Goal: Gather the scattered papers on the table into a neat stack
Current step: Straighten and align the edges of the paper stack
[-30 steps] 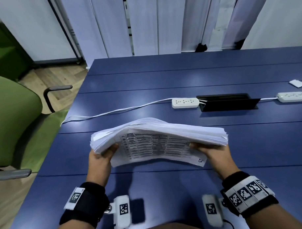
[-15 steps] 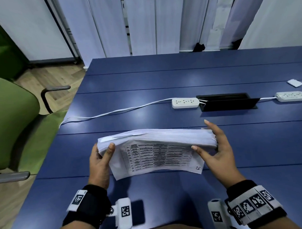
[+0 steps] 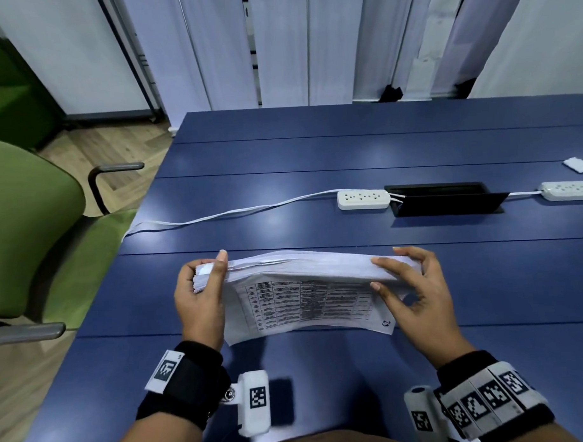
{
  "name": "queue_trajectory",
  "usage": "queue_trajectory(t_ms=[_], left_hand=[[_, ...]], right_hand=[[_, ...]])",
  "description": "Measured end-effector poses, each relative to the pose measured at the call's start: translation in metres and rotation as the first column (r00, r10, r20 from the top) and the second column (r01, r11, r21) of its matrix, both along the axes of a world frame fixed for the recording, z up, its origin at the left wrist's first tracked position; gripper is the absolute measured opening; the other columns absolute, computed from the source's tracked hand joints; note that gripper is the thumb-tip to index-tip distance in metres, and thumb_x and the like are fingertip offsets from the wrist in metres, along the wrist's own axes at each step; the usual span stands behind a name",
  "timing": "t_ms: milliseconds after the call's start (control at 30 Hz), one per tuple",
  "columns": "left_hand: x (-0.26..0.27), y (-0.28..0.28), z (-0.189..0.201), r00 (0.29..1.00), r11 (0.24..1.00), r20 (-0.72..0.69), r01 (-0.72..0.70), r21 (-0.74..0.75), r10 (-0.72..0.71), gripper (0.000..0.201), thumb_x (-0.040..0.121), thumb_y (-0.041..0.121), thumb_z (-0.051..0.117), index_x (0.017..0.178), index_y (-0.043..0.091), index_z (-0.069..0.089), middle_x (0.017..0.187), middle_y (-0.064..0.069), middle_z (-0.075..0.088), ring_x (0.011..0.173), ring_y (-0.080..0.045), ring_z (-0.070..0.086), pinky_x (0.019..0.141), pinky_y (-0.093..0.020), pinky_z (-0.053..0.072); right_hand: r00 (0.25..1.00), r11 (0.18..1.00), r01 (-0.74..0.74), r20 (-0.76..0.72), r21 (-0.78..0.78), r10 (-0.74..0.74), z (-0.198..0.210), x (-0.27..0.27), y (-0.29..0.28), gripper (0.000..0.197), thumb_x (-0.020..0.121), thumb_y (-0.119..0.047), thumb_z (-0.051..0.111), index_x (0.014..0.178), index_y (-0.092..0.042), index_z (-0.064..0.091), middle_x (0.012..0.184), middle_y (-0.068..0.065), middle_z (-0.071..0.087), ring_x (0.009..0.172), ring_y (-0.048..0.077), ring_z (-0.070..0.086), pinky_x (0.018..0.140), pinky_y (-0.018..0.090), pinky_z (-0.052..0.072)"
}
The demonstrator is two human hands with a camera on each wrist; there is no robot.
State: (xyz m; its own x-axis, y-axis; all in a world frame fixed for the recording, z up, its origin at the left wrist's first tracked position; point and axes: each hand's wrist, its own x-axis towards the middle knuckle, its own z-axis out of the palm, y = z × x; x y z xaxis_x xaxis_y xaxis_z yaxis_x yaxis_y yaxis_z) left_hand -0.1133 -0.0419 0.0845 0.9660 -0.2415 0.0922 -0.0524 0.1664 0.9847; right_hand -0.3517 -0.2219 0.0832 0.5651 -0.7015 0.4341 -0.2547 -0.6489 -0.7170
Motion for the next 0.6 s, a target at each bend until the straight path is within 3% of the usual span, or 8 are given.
queue_trajectory(t_ms=[67, 133, 300, 367, 433, 600], left_hand=[[-0.0033, 0.0014, 0.0037, 0.999, 0.999, 0.026, 0.035, 0.022, -0.036, 0.038, 0.071, 0.033, 0.079, 0.095, 0.012, 0.058, 0.083, 0.003, 0.060, 0.069, -0.005, 0.057, 0.068, -0.019, 0.049], [-0.0032, 0.0024, 0.0041, 0.999, 0.999, 0.034, 0.030, 0.044, -0.031, 0.046, 0.065, 0.032, 0.082, 0.100, 0.014, 0.058, 0.090, 0.002, 0.060, 0.073, -0.005, 0.058, 0.071, -0.020, 0.050], [-0.0043, 0.0031, 0.0057, 0.978, 0.995, 0.207, 0.006, 0.095, -0.026, 0.038, 0.078, 0.012, 0.078, 0.113, 0.013, 0.063, 0.099, 0.002, 0.054, 0.089, 0.005, 0.054, 0.087, -0.012, 0.042], [-0.0042, 0.0049, 0.0071, 0.954, 0.984, 0.281, 0.054, 0.167, -0.100, 0.029, 0.078, 0.012, 0.077, 0.105, 0.014, 0.070, 0.103, -0.011, 0.056, 0.097, -0.006, 0.057, 0.093, -0.017, 0.043], [-0.0016, 0.0066, 0.0087, 0.949, 0.976, 0.284, 0.085, 0.198, -0.140, 0.018, 0.076, 0.007, 0.078, 0.093, 0.011, 0.072, 0.104, -0.023, 0.054, 0.096, -0.008, 0.057, 0.091, -0.015, 0.043], [0.0037, 0.0082, 0.0080, 0.959, 0.975, 0.249, 0.083, 0.204, -0.134, 0.013, 0.080, 0.008, 0.075, 0.076, 0.016, 0.065, 0.093, -0.021, 0.059, 0.082, -0.003, 0.057, 0.082, -0.015, 0.044]], right_hand=[[1.000, 1.000, -0.011, -0.011, -0.022, 0.011, 0.0003, 0.0003, 0.0004, 0.032, 0.080, -0.026, 0.076, 0.110, -0.034, 0.069, 0.123, -0.005, 0.045, 0.120, 0.008, 0.045, 0.100, 0.014, 0.036], [1.000, 1.000, 0.001, 0.008, 0.006, -0.001, 0.0006, -0.0002, -0.0010, 0.038, 0.079, -0.020, 0.078, 0.112, -0.035, 0.067, 0.121, -0.005, 0.045, 0.118, 0.004, 0.045, 0.099, 0.009, 0.034], [1.000, 0.999, -0.025, 0.018, 0.024, 0.024, 0.0015, -0.0006, -0.0021, 0.035, 0.077, -0.018, 0.076, 0.108, -0.033, 0.069, 0.120, -0.002, 0.046, 0.116, 0.003, 0.046, 0.097, 0.008, 0.036], [0.999, 0.999, -0.031, 0.029, 0.026, 0.030, 0.0008, -0.0011, -0.0029, 0.035, 0.078, -0.018, 0.075, 0.108, -0.034, 0.068, 0.120, -0.002, 0.045, 0.117, 0.004, 0.046, 0.099, 0.010, 0.035], [0.999, 0.999, -0.040, 0.032, 0.028, 0.039, 0.0008, -0.0018, -0.0039, 0.034, 0.078, -0.021, 0.074, 0.109, -0.034, 0.068, 0.120, -0.002, 0.045, 0.117, 0.006, 0.046, 0.100, 0.012, 0.036], [0.998, 0.998, -0.051, 0.031, 0.030, 0.050, 0.0001, -0.0036, -0.0051, 0.032, 0.078, -0.022, 0.073, 0.108, -0.032, 0.070, 0.121, -0.002, 0.045, 0.118, 0.010, 0.047, 0.100, 0.018, 0.039]])
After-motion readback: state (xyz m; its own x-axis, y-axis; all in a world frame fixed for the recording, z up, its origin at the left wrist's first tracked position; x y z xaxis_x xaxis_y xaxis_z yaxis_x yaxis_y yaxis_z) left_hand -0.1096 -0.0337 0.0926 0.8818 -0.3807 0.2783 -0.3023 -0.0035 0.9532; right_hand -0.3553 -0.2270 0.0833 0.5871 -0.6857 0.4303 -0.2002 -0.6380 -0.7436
